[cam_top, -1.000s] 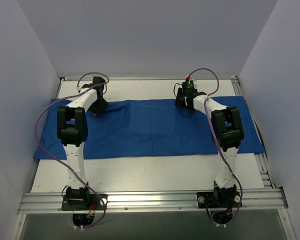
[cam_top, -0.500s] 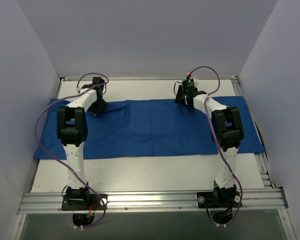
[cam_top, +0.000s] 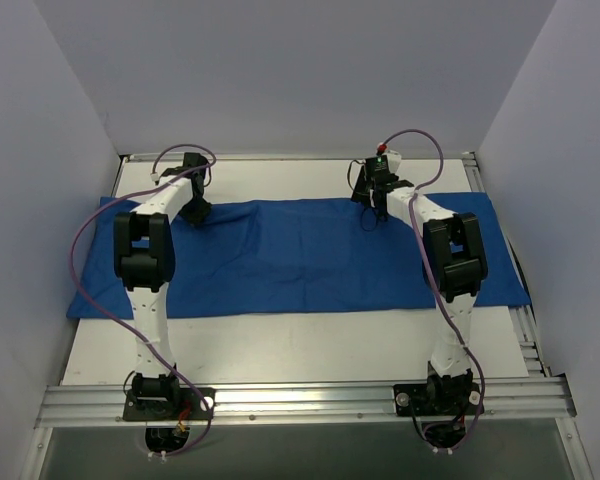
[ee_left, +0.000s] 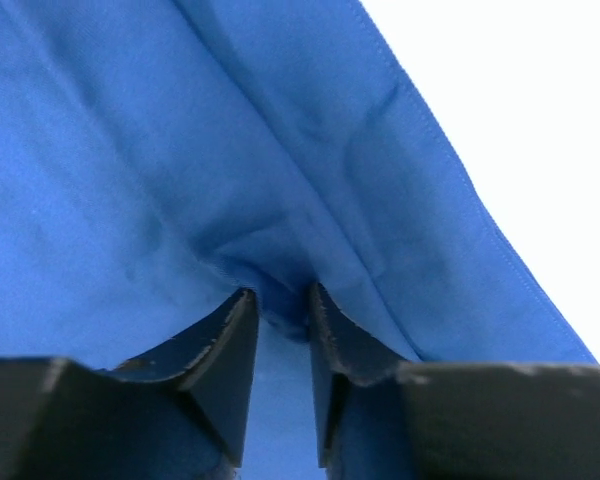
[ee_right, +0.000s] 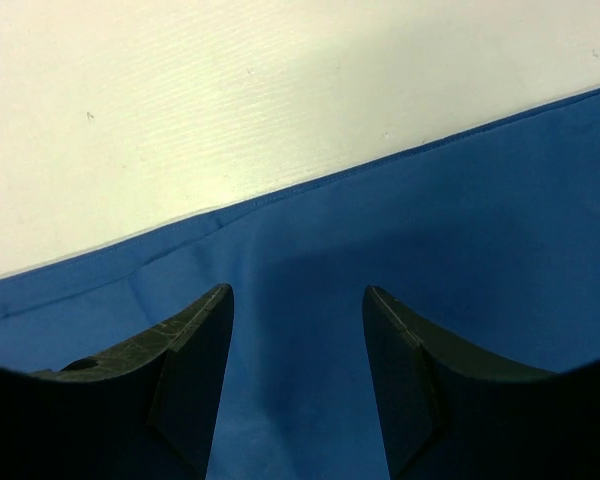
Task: Open and lay out the surgical kit
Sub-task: Open the surgical kit at the center of the board.
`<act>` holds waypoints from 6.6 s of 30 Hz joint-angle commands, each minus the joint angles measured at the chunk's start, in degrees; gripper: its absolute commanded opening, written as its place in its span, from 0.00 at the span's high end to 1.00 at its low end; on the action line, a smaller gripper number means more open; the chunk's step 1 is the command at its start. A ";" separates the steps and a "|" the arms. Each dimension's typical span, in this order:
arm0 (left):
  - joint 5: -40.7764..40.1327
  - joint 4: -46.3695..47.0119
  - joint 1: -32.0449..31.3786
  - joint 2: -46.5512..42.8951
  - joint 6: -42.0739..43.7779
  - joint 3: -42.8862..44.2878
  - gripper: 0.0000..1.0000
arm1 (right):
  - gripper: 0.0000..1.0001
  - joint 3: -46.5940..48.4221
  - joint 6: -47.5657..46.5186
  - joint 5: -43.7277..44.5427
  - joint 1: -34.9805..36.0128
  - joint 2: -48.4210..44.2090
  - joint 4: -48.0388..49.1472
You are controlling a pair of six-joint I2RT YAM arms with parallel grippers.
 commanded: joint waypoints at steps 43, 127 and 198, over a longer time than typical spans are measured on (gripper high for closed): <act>-3.14 -2.94 1.19 -8.73 5.13 1.38 0.98 | 0.45 15.17 7.18 14.33 -2.48 10.98 -10.37; -2.96 -0.65 2.07 -6.18 5.75 -0.82 0.97 | 0.73 -1.35 21.86 10.12 -13.38 4.21 -2.46; -5.00 -46.34 2.24 -94.57 -0.57 -36.15 0.97 | 1.00 -25.00 20.27 18.90 -16.46 -93.77 -64.57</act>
